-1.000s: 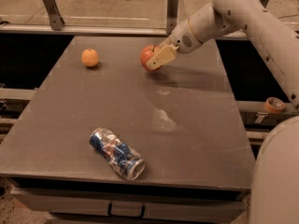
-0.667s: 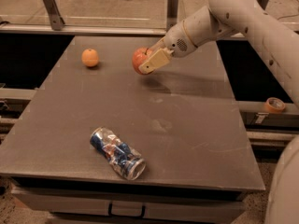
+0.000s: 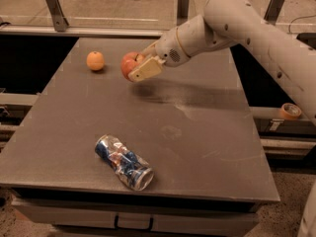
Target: Move apple near orange
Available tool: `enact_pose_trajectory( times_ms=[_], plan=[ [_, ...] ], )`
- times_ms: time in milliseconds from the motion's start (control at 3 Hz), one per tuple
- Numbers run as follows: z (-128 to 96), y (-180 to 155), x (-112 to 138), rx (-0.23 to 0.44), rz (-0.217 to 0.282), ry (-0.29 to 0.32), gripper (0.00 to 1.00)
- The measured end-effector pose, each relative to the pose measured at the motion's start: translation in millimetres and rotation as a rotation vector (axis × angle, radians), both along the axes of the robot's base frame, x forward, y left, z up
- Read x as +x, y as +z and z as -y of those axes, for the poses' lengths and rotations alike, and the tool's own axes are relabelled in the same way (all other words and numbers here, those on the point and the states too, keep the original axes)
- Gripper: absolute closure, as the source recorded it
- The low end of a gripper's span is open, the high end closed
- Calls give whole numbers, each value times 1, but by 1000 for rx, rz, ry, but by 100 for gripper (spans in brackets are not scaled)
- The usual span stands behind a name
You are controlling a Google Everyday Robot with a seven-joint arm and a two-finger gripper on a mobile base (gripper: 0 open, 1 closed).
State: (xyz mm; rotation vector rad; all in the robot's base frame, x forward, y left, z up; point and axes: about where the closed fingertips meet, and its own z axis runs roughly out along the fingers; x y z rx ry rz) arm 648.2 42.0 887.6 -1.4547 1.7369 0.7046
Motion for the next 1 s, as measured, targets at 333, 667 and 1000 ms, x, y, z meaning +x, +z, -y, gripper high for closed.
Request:
enact_pose_trajectory(
  times_ms=[333, 667, 1000],
  plan=[
    [-8, 1, 20, -14, 62, -17, 100],
    [-15, -4, 39, -11, 78, -26, 100],
    [-32, -12, 53, -1, 75, -25, 81]
  ],
)
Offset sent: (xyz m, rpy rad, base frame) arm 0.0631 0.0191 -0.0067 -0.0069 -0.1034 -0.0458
